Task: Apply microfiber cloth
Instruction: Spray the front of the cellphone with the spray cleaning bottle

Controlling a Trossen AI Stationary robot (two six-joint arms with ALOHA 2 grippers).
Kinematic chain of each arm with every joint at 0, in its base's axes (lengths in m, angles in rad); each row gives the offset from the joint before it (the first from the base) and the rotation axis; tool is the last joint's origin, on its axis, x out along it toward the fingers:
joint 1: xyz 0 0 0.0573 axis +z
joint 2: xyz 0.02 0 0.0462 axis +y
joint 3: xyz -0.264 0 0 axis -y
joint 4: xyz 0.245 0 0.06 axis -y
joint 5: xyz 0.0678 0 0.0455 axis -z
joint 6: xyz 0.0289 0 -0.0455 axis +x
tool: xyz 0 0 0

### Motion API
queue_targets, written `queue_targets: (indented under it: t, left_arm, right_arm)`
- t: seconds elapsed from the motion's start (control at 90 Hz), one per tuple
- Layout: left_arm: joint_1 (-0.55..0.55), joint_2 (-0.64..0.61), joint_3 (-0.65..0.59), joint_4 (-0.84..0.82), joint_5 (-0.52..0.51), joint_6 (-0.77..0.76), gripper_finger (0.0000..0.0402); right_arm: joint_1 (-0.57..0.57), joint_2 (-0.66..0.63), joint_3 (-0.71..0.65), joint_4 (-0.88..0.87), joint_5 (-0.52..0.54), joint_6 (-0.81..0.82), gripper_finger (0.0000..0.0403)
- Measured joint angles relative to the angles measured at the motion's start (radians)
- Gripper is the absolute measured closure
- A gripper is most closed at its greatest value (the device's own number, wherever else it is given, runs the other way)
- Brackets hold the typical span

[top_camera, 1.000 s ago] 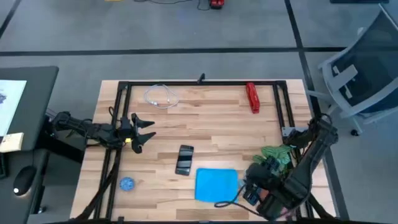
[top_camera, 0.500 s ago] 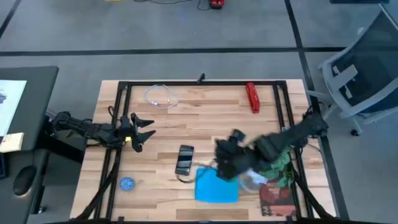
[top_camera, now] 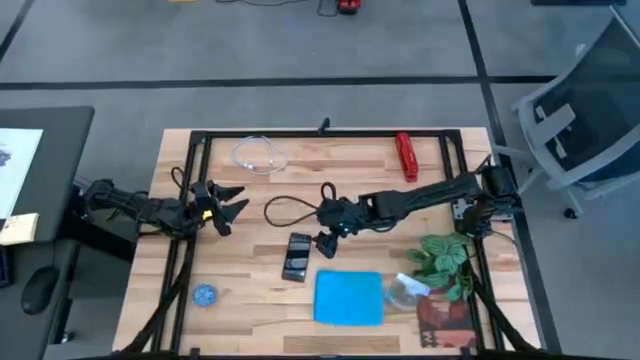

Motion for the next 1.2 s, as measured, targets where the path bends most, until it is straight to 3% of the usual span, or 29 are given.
queue_targets:
  t: [0.089,0.211,0.333,0.433,0.567,0.722,1.022,1.2]
  left_arm:
    - [-0.006,0.043,0.051,-0.028,0.153,0.033,0.0162]
    - [-0.019,0.173,0.181,-0.081,0.202,-0.047,0.0187]
    - [-0.042,0.388,0.354,-0.312,0.237,-0.101,0.0233]
    - [-0.052,0.596,0.488,-0.526,0.253,-0.229,0.0272]
    - [-0.063,0.843,0.567,-0.678,0.384,-0.453,0.0311]
    - [-0.100,1.056,0.549,-0.616,0.507,-0.584,0.0342]
    - [-0.115,1.339,0.477,-0.132,0.529,-0.616,0.0386]
    - [-0.084,1.511,0.476,0.066,0.529,-0.595,0.0401]
  right_arm:
    - [-0.019,0.000,-0.062,0.070,-0.016,0.045,0.0139]
    - [-0.034,0.000,-0.130,0.173,-0.017,0.112,0.0139]
    - [-0.037,0.031,-0.172,0.262,-0.030,0.169,0.0139]
    - [-0.036,0.080,-0.170,0.290,-0.057,0.185,0.0139]
    - [-0.036,0.158,-0.168,0.392,-0.130,0.219,0.0139]
    - [-0.030,0.226,-0.155,0.459,-0.154,0.248,0.0139]
    - [-0.027,0.278,-0.157,0.533,-0.166,0.302,0.0139]
    - [-0.025,0.289,-0.157,0.550,-0.176,0.325,0.0139]
